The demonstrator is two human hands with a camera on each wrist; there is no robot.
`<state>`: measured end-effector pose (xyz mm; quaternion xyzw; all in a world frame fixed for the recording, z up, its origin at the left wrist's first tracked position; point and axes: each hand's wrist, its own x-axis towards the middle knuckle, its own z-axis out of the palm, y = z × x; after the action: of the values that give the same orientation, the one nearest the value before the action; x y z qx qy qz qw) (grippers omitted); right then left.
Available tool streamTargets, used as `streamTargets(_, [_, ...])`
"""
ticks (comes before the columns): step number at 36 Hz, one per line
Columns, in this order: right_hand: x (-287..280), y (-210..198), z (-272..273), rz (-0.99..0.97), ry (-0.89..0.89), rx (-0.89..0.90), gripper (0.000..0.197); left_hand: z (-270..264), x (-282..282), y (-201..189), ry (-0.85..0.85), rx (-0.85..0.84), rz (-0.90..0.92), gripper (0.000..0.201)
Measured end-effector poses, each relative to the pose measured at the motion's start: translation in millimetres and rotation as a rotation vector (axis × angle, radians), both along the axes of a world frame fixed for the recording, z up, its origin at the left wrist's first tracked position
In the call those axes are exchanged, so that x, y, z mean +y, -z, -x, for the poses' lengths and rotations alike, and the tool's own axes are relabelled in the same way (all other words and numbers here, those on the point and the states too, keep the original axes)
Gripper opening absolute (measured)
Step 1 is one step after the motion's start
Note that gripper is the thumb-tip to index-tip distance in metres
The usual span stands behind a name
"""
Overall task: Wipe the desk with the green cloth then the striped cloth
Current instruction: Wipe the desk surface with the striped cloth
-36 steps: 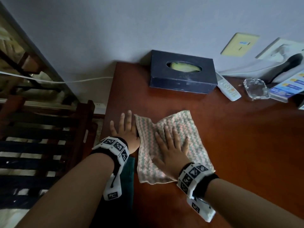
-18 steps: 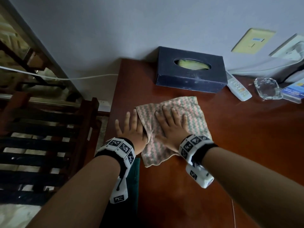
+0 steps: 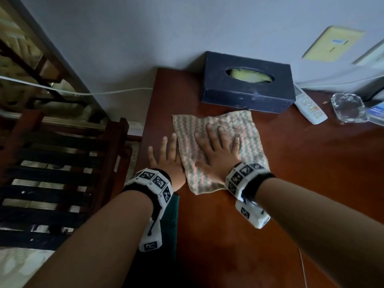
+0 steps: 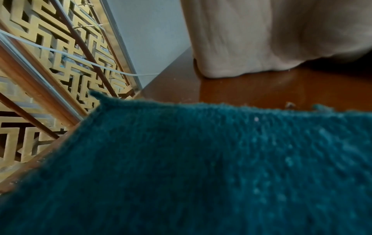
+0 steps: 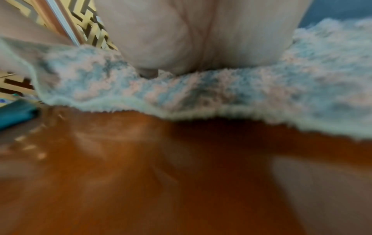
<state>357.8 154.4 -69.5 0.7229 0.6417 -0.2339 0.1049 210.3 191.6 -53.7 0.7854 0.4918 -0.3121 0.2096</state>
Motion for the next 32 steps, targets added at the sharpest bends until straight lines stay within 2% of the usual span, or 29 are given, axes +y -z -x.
streamTargets(7, [-90.4,-4.4,29.0,0.081,0.004,0.033,0.069,0.8,-2.1,3.5,-0.047,-0.05,-0.044,0.067])
streamTargets(11, [-112.2,-1.9,34.7,0.037,0.006,0.067,0.066,1.1,-2.8,1.4,-0.053,-0.081,-0.035,0.07])
streamTargets(16, [-90.3,-5.3,23.5,0.042,0.039,0.036,0.068,1.0,-2.2,1.7,-0.059,-0.092,-0.036,0.068])
streamTargets(22, [-26.9,-1.0,-16.0,-0.009,0.215,0.032,0.069,4.4,0.4,4.2,-0.031,-0.101,-0.017,0.071])
streamTargets(27, [18.3,4.7,-52.5,-0.026,0.287,0.023,0.071,4.6,2.5,5.6,-0.018,-0.102,-0.013,0.071])
streamTargets(32, [22.4,7.1,-55.4,-0.062,0.299,-0.005,0.072,5.1,2.5,4.7,-0.008,-0.109,-0.002,0.071])
